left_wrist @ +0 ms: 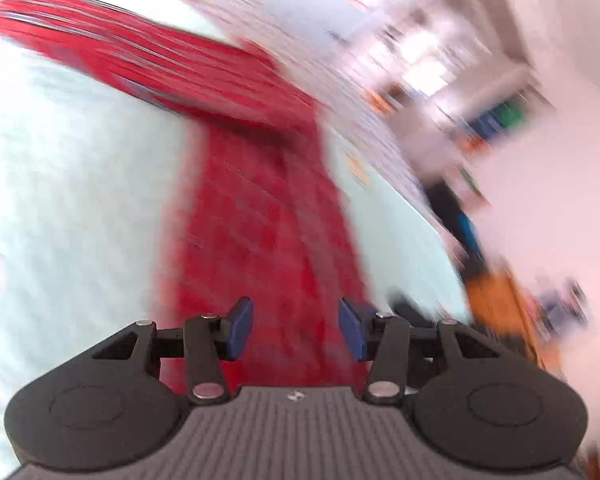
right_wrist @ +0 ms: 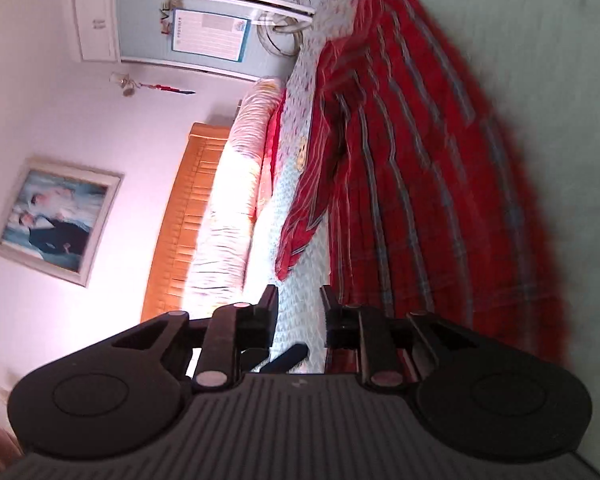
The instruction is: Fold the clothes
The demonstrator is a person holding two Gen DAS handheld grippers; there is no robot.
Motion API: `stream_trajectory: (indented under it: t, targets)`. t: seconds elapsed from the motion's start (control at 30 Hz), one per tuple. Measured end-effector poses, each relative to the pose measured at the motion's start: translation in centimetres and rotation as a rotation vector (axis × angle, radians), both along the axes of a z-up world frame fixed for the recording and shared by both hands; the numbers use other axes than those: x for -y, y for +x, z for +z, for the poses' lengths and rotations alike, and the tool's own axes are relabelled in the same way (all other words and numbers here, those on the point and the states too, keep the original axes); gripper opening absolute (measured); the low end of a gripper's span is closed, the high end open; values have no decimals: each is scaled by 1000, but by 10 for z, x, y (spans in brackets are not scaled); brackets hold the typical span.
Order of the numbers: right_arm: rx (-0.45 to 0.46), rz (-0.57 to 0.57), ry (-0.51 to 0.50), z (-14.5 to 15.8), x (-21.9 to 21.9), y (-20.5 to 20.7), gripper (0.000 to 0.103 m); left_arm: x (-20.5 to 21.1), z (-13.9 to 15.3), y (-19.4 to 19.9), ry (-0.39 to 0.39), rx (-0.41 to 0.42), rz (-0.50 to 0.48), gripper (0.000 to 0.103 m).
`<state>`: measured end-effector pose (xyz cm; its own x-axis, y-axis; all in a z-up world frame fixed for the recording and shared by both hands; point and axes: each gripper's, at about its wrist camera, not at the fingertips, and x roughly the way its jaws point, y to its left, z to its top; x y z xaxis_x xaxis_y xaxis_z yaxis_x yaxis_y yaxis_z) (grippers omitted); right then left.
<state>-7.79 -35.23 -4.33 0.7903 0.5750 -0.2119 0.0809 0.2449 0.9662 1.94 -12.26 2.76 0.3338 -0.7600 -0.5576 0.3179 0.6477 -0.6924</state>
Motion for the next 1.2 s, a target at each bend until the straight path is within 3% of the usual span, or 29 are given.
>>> stream_trajectory:
  t: [0.07,0.1,0.17,0.2,0.37,0.47,0.57,0.63,0.67,0.77,0.93,1.2]
  targets:
    - [-86,53,-40,-25,-19,20,20,-30,-4,17,36,-31,106,51]
    - [-96,76,-85,-30,-30,27,10,-43,-6,22,40,-36,142,51]
    - [-53,78,-61,-28,-37,23,19,-65,-7,29,53,-38,197,52]
    - [-14,63,6,-25,-36,21,21,-73,-8,32,62,-37,213,52]
    - [89,-77,136,-5,-35,-10,28,-100,-16,43,57,-80,259,53]
    - [48,-142,145,-10,-44,-20,33,-105,-17,49,52,-79,252,53]
    - [-48,-129,142,-39,-64,-5,35,-106,-18,62,48,-70,261,54]
    - [-119,-93,65,-62,-89,15,21,-109,-20,73,24,-46,293,54]
    - [-105,-97,19,-64,-95,16,13,-113,-19,84,10,-33,322,56]
    - [-59,-102,-30,-68,-98,14,12,-126,-20,118,-53,-19,438,60]
    - [-37,-100,-95,-64,-97,16,3,-144,-31,170,-177,-84,634,63]
    - [-19,-110,-155,-51,-95,16,0,-150,-47,204,-265,-141,763,67]
